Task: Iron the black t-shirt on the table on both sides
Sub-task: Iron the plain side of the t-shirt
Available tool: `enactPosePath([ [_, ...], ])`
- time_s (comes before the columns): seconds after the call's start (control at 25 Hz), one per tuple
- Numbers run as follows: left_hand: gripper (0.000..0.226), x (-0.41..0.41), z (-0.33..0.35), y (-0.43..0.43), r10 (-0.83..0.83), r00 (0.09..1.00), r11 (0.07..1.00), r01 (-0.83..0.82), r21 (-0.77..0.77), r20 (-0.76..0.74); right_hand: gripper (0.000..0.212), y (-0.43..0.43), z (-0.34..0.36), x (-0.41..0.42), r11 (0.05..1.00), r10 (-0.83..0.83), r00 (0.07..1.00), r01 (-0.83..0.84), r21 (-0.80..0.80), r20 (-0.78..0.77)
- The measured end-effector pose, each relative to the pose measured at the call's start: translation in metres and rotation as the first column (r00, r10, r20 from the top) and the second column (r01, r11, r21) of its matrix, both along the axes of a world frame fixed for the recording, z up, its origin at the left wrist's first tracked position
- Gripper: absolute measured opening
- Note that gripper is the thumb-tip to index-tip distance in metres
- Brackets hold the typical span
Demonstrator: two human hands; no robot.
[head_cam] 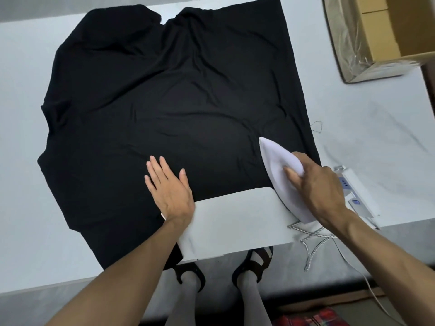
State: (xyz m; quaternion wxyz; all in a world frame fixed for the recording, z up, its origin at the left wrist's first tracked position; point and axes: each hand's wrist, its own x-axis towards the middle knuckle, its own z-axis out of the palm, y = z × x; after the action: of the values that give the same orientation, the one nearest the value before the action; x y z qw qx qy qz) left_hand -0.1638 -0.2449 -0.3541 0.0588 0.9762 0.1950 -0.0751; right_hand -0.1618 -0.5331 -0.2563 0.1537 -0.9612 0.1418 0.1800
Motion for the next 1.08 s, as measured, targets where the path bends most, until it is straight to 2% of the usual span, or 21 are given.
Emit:
enactPosePath([
  [0.12, 0.060, 0.011, 0.013, -0.037, -0.196, 0.979, 0.980, 0.198, -0.032, 0.055, 0.035, 0.001, 0.002, 0.000, 1.000, 0.002, 1.000, -0.002, 0.005, -0.010],
  [0.2, 0.064, 0.021, 0.016, -0.076, -0.358, 0.932, 0.929, 0.361, -0.078, 0.051, 0.033, 0.002, 0.004, 0.000, 1.000, 0.026, 1.000, -0.026, -0.005, -0.006],
  [0.28, 0.070, 0.025, 0.010, -0.104, -0.511, 0.859, 0.858, 0.508, -0.071, -0.022, 0.033, -0.003, 0.004, 0.001, 1.000, 0.011, 1.000, -0.011, -0.021, 0.023],
  [0.36, 0.073, 0.022, 0.001, -0.107, -0.596, 0.792, 0.800, 0.600, -0.005, -0.135, 0.032, -0.012, 0.003, 0.003, 0.999, -0.031, 0.997, 0.033, -0.021, 0.074],
  [0.52, 0.074, 0.019, -0.001, -0.099, -0.610, 0.772, 0.774, 0.629, 0.077, -0.177, 0.026, -0.020, 0.003, 0.010, 0.995, -0.095, 0.990, 0.097, -0.015, 0.104],
  [0.72, 0.074, 0.021, 0.000, -0.101, -0.610, 0.775, 0.778, 0.625, 0.058, -0.166, 0.027, -0.030, 0.004, 0.017, 0.971, -0.234, 0.968, 0.237, -0.023, 0.085],
  [1.08, 0.074, 0.021, 0.002, -0.103, -0.602, 0.778, 0.780, 0.621, 0.079, -0.180, 0.031, -0.041, 0.008, 0.016, 0.955, -0.294, 0.951, 0.295, 0.007, 0.095],
])
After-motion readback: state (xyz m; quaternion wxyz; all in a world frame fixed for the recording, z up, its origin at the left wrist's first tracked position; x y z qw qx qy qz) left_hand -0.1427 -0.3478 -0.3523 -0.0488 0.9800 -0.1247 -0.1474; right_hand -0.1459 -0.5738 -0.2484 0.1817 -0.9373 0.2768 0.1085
